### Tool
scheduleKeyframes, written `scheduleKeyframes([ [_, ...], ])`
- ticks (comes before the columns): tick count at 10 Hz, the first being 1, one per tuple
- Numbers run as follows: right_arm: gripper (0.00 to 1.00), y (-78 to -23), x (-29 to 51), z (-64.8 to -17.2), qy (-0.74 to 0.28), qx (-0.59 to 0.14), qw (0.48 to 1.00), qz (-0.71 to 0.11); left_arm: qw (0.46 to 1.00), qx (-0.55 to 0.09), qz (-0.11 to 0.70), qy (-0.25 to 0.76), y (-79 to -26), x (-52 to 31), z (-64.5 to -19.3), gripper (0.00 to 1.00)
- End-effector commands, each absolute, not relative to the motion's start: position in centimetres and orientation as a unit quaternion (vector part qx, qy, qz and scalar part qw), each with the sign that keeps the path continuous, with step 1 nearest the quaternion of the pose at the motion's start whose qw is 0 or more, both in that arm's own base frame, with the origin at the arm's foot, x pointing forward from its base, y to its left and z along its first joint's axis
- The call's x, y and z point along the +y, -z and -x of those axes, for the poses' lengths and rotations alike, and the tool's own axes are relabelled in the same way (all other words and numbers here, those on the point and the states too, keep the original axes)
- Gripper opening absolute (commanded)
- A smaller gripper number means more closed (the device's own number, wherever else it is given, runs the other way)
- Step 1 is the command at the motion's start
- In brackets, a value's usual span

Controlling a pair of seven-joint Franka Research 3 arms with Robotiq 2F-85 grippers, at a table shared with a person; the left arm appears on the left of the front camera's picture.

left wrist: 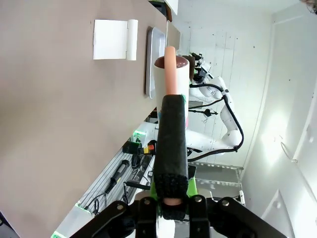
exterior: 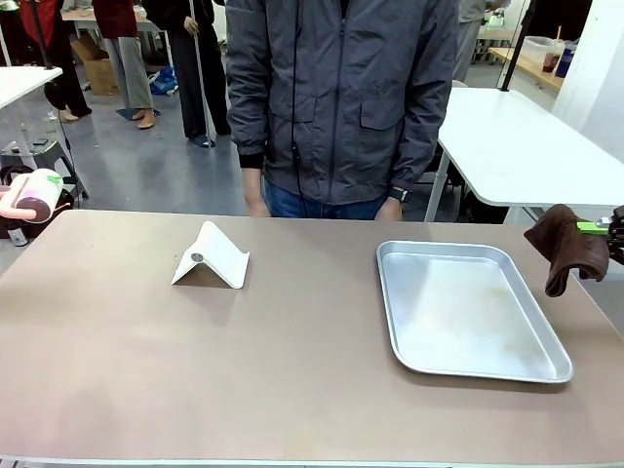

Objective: Clean the surface of the table.
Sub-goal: Clean the area not pointed to by the person, then return the Lint Roller and towel to their original positions.

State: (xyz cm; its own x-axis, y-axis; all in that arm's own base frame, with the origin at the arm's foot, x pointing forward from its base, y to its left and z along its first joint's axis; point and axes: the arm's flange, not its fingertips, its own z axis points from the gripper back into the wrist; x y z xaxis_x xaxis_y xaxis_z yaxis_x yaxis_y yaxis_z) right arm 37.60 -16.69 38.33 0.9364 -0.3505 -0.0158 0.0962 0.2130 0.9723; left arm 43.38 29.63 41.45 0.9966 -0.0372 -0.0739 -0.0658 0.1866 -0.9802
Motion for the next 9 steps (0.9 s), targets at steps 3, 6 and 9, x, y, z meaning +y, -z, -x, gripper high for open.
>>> scheduleKeyframes([
  [3,0.11,-38.64,-16.65,-37.78,0.143,-0.11,0.773,-0.608,0.769,0.044,0.638,-0.012,-41.77,29.81,-43.65,0.09],
  [6,0.11,-38.64,-16.65,-37.78,0.143,-0.11,0.773,-0.608,0.769,0.044,0.638,-0.012,-41.77,29.81,-43.65,0.09],
  [9,0.11,-38.64,-16.65,-37.78,0.143,-0.11,0.773,-0.608,0.769,0.044,0.638,-0.012,-41.77,29.81,-43.65,0.09],
])
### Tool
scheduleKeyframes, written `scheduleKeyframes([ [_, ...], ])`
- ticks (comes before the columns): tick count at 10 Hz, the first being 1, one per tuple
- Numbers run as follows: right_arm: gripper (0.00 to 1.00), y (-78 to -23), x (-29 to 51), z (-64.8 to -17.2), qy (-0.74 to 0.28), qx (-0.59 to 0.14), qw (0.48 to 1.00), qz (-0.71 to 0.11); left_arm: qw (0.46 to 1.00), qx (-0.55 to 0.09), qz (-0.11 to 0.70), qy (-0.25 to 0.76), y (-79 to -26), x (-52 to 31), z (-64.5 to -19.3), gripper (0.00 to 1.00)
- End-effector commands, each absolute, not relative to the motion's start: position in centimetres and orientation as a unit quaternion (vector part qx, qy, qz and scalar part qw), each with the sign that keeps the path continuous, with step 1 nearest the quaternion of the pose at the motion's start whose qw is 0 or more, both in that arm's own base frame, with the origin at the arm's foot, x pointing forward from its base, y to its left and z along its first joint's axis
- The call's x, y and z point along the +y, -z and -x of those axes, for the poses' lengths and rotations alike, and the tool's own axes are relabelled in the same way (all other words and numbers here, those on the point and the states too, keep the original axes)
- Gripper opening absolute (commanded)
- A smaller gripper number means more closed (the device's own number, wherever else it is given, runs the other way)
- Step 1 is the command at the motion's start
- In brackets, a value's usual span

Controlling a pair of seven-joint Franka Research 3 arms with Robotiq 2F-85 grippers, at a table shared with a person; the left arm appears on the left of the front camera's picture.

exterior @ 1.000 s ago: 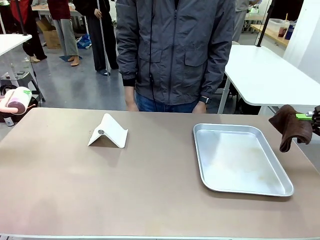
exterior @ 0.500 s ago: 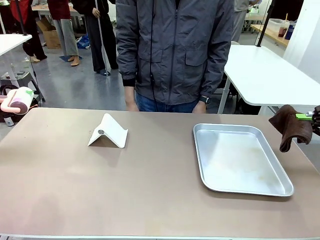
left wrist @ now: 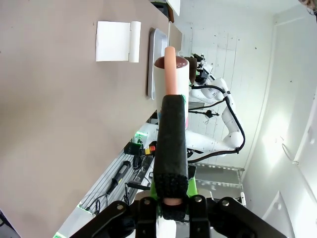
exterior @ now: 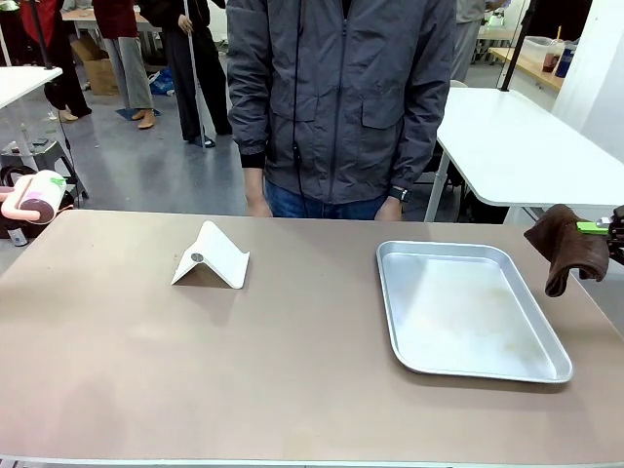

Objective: Clean the surface of the table.
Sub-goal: Return the Lint Roller and towel to their original positions.

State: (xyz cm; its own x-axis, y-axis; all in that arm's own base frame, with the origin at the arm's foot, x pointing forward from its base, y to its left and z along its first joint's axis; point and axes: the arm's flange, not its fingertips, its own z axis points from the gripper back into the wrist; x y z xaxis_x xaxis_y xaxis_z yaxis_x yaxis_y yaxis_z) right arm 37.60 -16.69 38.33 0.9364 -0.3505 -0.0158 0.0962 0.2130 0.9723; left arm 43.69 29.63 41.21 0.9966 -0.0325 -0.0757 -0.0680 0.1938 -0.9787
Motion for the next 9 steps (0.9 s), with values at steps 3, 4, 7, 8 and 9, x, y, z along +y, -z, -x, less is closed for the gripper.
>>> scheduleKeyframes([
  [3,0.11,-38.6,-16.6,-37.8,0.143,-0.11,0.773,-0.608,0.769,0.044,0.638,-0.012,-41.8,29.8,-43.6,0.09],
  [4,0.11,-38.6,-16.6,-37.8,0.143,-0.11,0.773,-0.608,0.769,0.044,0.638,-0.012,-41.8,29.8,-43.6,0.09],
  [7,0.11,-39.4,-13.9,-36.8,0.12,-0.1,0.78,-0.606,0.772,0.056,0.631,0.051,-44.6,24.3,-43.6,0.22],
  [8,0.11,-40.1,-11.5,-37.6,0.106,-0.092,0.793,-0.593,0.775,0.058,0.626,0.069,-46.4,22.4,-43.4,0.22],
  [9,0.11,-40.4,-8.5,-38.2,0.074,-0.077,0.793,-0.6,0.777,0.066,0.62,0.093,-47.8,20.4,-42.7,0.22],
])
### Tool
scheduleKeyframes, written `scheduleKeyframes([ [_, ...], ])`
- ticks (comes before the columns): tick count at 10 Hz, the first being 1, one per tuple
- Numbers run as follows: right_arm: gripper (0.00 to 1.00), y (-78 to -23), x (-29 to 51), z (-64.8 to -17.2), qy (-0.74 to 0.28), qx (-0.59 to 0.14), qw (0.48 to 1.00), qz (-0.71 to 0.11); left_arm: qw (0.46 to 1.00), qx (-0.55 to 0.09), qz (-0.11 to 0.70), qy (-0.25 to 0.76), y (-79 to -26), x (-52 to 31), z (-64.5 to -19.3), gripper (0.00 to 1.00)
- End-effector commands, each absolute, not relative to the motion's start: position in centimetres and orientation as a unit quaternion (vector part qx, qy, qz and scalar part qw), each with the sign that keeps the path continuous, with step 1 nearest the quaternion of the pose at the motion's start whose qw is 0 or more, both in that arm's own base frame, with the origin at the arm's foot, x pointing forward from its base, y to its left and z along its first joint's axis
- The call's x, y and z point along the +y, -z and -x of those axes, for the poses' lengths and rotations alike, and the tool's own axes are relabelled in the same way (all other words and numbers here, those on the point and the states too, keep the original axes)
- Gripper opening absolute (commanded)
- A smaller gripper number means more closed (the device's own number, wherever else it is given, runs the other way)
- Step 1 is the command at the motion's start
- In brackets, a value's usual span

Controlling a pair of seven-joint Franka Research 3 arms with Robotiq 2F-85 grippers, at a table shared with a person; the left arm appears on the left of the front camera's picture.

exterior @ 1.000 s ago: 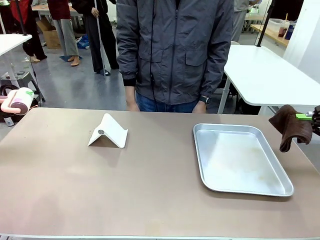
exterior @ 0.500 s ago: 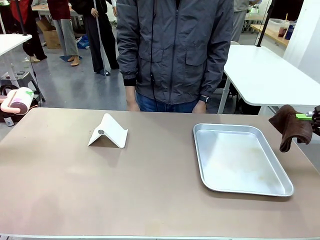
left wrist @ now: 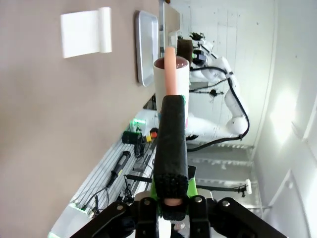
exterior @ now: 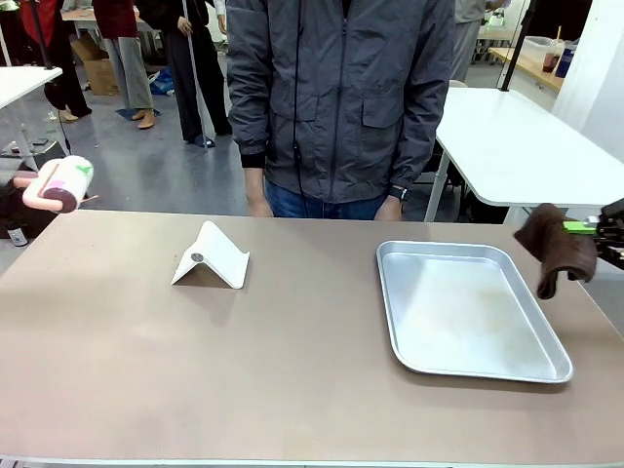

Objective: Clean the surface of the table.
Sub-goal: Return the Lint Roller and towel to their original positions.

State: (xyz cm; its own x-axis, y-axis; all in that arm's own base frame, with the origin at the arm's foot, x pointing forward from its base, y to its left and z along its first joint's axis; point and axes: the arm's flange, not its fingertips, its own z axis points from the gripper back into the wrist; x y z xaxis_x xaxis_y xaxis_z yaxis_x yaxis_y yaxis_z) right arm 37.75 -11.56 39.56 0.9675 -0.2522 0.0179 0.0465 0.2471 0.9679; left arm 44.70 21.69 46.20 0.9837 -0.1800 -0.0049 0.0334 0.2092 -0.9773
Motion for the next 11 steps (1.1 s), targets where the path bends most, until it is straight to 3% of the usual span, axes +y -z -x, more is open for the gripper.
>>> scheduleKeyframes([
  [1,0.11,-40.4,-5.2,-39.0,0.058,-0.056,0.797,-0.599,0.785,0.064,0.607,0.106,-49.0,18.7,-42.1,0.22],
  [3,0.11,-40.9,1.7,-41.0,0.016,-0.033,0.8,-0.598,0.812,0.034,0.566,0.139,-51.5,15.8,-41.4,0.22],
  [4,0.11,-41.1,4.2,-42.0,-0.004,-0.037,0.805,-0.592,0.836,-0.011,0.529,0.146,-52.7,14.5,-41.3,0.22],
  [7,0.11,-39.7,12.0,-44.4,-0.039,-0.041,0.804,-0.592,0.85,0.025,0.48,0.217,-55.2,8.3,-40.8,0.22],
  [11,0.11,-35.7,15.2,-44.5,-0.003,-0.028,0.803,-0.595,0.866,0.033,0.45,0.215,-53.0,0.7,-40.7,0.22],
])
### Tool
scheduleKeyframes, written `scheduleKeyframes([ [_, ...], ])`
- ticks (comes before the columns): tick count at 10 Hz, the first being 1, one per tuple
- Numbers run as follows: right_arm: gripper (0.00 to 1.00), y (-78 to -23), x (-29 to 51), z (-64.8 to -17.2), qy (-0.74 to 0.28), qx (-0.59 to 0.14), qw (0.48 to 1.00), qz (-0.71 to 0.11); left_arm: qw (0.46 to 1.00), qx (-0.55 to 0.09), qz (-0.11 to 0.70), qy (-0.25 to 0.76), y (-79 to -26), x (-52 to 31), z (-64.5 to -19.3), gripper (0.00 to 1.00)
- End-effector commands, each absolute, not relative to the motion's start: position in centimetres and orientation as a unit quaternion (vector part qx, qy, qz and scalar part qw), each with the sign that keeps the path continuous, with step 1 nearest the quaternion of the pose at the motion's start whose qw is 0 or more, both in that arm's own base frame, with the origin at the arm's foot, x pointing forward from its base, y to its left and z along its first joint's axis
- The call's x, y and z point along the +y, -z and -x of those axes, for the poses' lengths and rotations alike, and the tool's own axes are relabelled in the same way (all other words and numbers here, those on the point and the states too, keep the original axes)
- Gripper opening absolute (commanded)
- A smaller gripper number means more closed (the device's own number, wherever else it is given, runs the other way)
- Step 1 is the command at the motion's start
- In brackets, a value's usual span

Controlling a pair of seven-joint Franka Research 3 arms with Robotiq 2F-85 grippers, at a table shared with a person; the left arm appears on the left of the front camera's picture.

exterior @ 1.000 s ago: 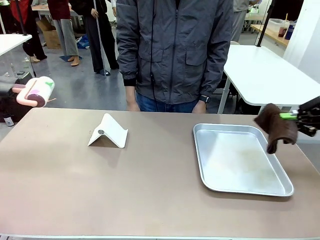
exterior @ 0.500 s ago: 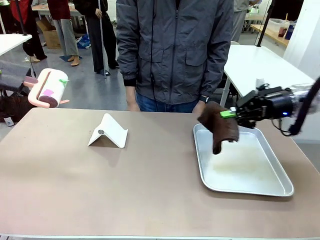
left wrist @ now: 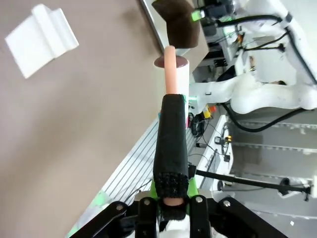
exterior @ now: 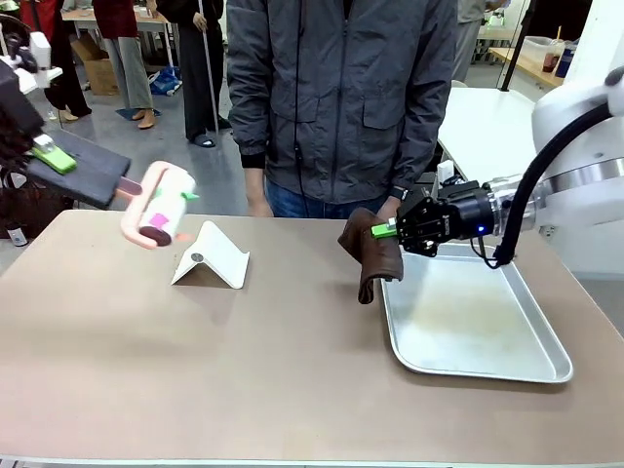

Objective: Clean the surface of the table.
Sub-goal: Return the Lint Roller and towel to their original positions.

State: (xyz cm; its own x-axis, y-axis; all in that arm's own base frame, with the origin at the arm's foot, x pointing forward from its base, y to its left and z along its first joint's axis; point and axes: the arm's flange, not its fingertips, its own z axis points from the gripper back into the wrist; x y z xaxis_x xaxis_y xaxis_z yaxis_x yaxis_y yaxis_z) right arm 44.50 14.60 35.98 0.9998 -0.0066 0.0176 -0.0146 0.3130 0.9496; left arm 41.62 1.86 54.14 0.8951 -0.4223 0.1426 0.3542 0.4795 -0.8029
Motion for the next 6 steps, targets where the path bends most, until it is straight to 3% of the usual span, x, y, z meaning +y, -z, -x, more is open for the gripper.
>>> scheduleKeyframes([
  [1,0.11,-35.3,14.8,-44.3,-0.004,-0.024,0.796,-0.605,0.869,0.029,0.447,0.209,-52.1,-0.4,-40.7,0.22],
  [3,0.11,-36.3,12.1,-44.4,0.004,-0.031,0.786,-0.617,0.864,0.038,0.45,0.223,-52.8,0.4,-41.6,0.22],
  [6,0.11,-35.2,14.3,-44.6,0.005,-0.007,0.807,-0.591,0.864,0.038,0.45,0.223,-52.8,0.4,-41.6,0.22],
])
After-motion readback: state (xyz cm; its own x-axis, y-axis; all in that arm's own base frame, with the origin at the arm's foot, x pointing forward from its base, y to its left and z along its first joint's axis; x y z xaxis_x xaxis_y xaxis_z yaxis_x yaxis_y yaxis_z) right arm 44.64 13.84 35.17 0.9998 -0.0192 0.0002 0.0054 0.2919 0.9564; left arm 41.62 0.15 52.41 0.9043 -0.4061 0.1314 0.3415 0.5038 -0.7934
